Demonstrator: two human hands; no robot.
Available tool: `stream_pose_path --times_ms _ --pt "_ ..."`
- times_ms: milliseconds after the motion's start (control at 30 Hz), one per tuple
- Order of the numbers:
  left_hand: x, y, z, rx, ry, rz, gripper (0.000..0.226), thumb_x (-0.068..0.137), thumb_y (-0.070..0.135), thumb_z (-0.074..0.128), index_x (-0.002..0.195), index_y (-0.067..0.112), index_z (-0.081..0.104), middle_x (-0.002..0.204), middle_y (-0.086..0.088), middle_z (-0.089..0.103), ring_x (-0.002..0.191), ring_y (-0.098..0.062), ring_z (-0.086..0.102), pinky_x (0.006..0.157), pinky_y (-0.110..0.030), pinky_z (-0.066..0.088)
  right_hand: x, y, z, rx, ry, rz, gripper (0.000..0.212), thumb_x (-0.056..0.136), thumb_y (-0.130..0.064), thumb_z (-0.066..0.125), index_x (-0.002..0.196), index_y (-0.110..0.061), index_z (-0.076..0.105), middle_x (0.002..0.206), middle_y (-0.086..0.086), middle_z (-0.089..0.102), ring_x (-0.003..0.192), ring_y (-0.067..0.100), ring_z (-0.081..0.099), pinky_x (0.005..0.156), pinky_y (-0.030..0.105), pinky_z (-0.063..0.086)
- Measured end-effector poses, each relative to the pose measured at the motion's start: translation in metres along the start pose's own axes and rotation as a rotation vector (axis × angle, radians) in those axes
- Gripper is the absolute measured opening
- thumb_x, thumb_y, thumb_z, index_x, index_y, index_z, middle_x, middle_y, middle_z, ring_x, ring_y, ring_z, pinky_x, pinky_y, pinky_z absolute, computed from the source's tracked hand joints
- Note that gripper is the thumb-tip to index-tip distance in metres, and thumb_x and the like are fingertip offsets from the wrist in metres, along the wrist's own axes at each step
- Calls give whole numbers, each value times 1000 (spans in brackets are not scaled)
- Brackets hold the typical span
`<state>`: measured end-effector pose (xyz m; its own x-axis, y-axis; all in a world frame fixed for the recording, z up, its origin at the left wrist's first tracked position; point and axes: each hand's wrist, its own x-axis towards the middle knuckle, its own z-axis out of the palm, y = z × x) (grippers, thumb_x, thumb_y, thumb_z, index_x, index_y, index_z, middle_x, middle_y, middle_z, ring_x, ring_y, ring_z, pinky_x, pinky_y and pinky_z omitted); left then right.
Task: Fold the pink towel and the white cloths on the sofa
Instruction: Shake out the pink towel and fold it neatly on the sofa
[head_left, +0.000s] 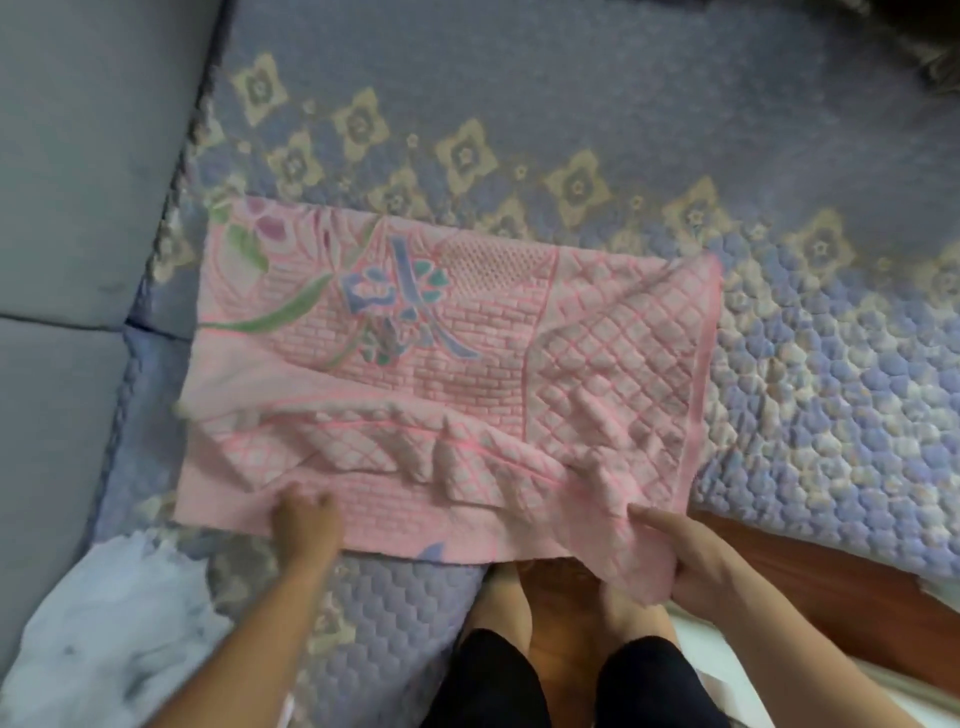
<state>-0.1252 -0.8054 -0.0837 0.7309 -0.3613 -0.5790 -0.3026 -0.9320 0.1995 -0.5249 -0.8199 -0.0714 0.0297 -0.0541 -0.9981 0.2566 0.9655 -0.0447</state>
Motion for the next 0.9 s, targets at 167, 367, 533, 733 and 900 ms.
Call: stream_pose_path --times_ms 167,367,533,733,900 --pt "128 -6 -38 -241 37 -317 71 81 42 70 135 0 53 122 -15 63 108 -36 64 83 -43 53 16 32 0 -27 -50 -76 59 82 -24 80 131 1 61 124 23 68 115 38 66 110 54 44" --pt "138 10 -76 -738 -20 -166 44 73 23 69 116 15 65 115 -8 71 88 -23 71 76 -41 60 -2 23 4 -45 230 -338 46 79 -34 77 118 -10 71 111 12 76 103 31 72 87 48 59" --pt "134 -28 -136 -245 -71 68 15 84 16 61 98 11 62 82 -9 60 82 -29 63 53 -28 55 -23 29 -7 -329 397 -412 22 94 -31 71 107 -14 75 105 8 76 94 27 71 85 44 56" --pt "165 -65 -116 259 -147 -10 29 75 29 73 98 11 68 98 -19 70 85 -35 68 82 -49 58 54 58 -1 -519 424 -236 30 84 -6 70 113 -1 69 102 15 73 92 35 70 84 53 60" --pt "185 -69 -88 29 -68 5 48 74 47 75 103 12 63 106 -16 67 92 -32 65 87 -49 54 107 55 4 -343 346 -280 30 86 -2 71 115 -9 68 106 7 73 98 26 72 78 34 57"
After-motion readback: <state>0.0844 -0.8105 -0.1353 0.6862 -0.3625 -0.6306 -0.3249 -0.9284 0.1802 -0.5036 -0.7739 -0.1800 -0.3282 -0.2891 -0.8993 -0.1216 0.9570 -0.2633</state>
